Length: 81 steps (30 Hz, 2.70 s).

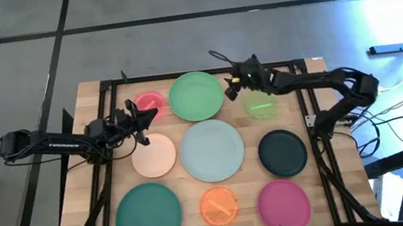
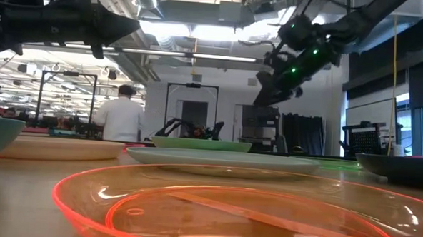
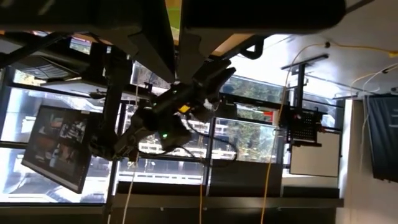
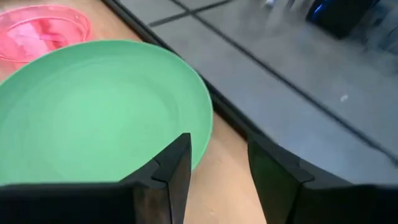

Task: Stack plastic plates
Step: Stack the green plate on top of the gray plate

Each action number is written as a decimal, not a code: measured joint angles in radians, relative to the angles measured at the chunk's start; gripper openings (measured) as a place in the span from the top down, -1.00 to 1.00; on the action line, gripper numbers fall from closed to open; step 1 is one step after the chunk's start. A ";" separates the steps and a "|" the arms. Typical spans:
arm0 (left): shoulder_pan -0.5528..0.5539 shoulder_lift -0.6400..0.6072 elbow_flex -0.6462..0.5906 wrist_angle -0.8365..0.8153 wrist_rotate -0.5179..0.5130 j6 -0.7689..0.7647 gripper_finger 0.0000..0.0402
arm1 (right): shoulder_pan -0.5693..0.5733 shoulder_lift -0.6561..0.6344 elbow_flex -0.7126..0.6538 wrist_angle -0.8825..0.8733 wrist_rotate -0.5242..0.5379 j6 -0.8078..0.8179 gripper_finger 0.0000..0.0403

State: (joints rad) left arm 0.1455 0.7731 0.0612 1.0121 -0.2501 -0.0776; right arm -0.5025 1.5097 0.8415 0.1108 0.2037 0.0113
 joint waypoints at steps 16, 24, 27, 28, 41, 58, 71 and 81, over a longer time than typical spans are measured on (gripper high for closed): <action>0.000 0.000 0.000 -0.001 -0.001 0.000 0.77 | -0.047 0.174 0.011 0.109 -0.058 0.114 0.25; 0.000 0.000 0.000 -0.001 0.000 -0.001 0.77 | -0.063 0.174 0.025 0.090 -0.080 0.220 0.25; 0.000 0.000 0.000 -0.001 -0.002 0.000 0.77 | -0.063 0.192 0.089 0.037 -0.084 0.221 0.25; 0.000 0.000 0.000 -0.001 -0.002 0.000 0.78 | -0.066 0.202 0.116 0.001 -0.084 0.220 0.25; 0.000 0.000 0.000 -0.001 -0.003 0.000 0.78 | -0.070 0.417 0.452 -0.377 -0.102 0.199 0.25; 0.000 0.000 0.000 -0.001 -0.004 0.001 0.78 | -0.067 0.506 0.466 -0.426 -0.170 0.200 0.25; 0.000 0.000 0.000 -0.001 -0.004 0.001 0.78 | -0.068 0.506 0.458 -0.436 -0.191 0.209 0.25; 0.000 0.000 0.000 -0.001 -0.004 0.001 0.78 | -0.068 0.506 0.457 -0.427 -0.189 0.247 0.34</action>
State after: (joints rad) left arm 0.1455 0.7731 0.0615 1.0111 -0.2543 -0.0765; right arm -0.5701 2.0155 1.2987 -0.3160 0.0147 0.2582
